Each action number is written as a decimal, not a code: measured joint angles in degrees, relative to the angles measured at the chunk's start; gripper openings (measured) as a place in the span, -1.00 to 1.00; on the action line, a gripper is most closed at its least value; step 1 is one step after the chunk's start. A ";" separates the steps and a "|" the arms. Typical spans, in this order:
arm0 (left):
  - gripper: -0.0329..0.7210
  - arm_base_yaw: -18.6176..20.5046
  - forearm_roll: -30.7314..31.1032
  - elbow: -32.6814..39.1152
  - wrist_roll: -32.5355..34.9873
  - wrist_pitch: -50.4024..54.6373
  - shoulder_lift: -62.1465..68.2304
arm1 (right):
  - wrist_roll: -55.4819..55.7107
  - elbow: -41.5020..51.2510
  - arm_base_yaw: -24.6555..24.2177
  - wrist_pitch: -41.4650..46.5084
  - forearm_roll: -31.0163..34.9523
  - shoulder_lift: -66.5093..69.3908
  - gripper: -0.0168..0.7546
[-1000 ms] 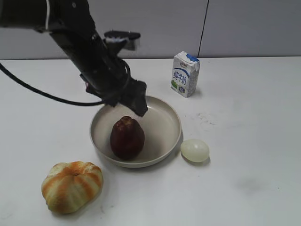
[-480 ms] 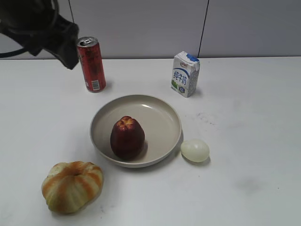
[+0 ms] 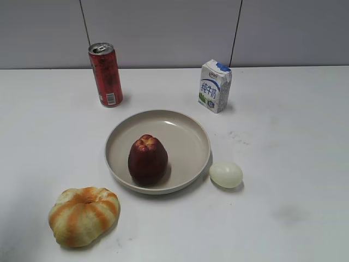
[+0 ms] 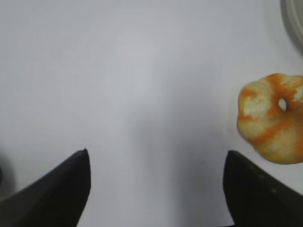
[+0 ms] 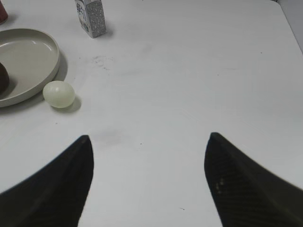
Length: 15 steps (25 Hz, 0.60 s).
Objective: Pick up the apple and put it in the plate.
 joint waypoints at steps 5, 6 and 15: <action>0.83 2.87 -0.30 9.27 -0.06 -1.31 -16.68 | 0.00 0.00 0.00 0.00 0.00 0.00 0.56; 0.83 2.87 -0.34 10.52 -0.06 -1.37 -20.26 | 0.00 0.00 0.00 0.00 0.00 0.00 0.56; 0.82 2.87 -0.92 20.21 1.22 -1.01 -45.85 | 0.00 0.00 0.00 0.00 0.00 0.00 0.56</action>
